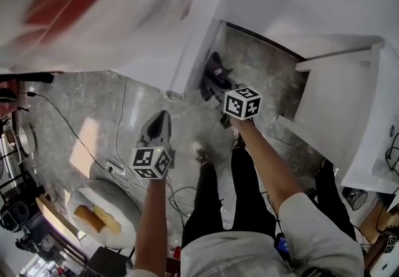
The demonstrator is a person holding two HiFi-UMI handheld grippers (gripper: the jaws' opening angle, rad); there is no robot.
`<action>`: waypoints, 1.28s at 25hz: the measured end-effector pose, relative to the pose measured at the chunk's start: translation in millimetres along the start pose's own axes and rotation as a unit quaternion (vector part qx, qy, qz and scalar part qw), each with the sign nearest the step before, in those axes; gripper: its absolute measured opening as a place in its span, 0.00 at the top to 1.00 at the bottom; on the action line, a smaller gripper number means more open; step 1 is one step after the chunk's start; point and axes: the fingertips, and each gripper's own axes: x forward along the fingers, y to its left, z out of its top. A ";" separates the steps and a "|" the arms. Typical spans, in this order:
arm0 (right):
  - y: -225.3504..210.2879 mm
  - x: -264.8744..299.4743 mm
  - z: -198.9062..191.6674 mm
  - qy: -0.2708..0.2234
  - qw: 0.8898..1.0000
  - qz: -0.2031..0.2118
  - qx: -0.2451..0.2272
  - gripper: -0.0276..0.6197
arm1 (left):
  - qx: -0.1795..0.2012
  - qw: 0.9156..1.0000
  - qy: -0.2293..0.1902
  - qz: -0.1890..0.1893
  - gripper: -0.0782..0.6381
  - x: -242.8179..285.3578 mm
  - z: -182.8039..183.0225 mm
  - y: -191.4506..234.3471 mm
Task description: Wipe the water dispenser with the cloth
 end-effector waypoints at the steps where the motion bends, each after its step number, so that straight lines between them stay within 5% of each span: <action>1: -12.8 4.9 -6.1 0.002 1.000 0.001 0.017 0.87 | -0.002 1.000 -0.003 -0.003 0.87 3.2 -2.6 -2.6; 4: -50.5 14.0 -21.7 0.002 0.996 0.028 0.081 0.85 | -0.004 1.000 -0.005 -0.011 0.87 12.7 -8.4 -12.3; 6: -85.4 19.8 -43.4 0.033 0.993 -0.002 0.114 0.86 | -0.004 1.000 -0.008 -0.018 0.87 14.7 -7.7 -19.3; 10: -120.2 23.1 -68.1 0.094 0.990 -0.051 0.097 0.86 | 0.017 0.999 -0.008 -0.028 0.87 8.4 -3.3 -31.0; 19: -109.0 -70.1 10.1 0.046 0.988 -0.140 0.054 0.86 | -0.008 0.999 -0.030 -0.021 0.87 -28.0 29.1 -23.7; 26: -6.9 -162.3 115.0 0.023 0.981 -0.164 -0.100 0.86 | -0.021 0.996 -0.079 -0.026 0.87 -68.9 111.7 -12.4; 29: 56.5 -190.5 158.2 0.006 0.966 -0.175 -0.191 0.86 | -0.014 0.994 -0.104 -0.029 0.87 -95.0 157.1 -9.9; 32: 127.5 -214.4 201.3 -0.029 0.946 -0.183 -0.268 0.86 | 0.038 0.991 -0.124 -0.027 0.87 -122.0 201.5 -12.1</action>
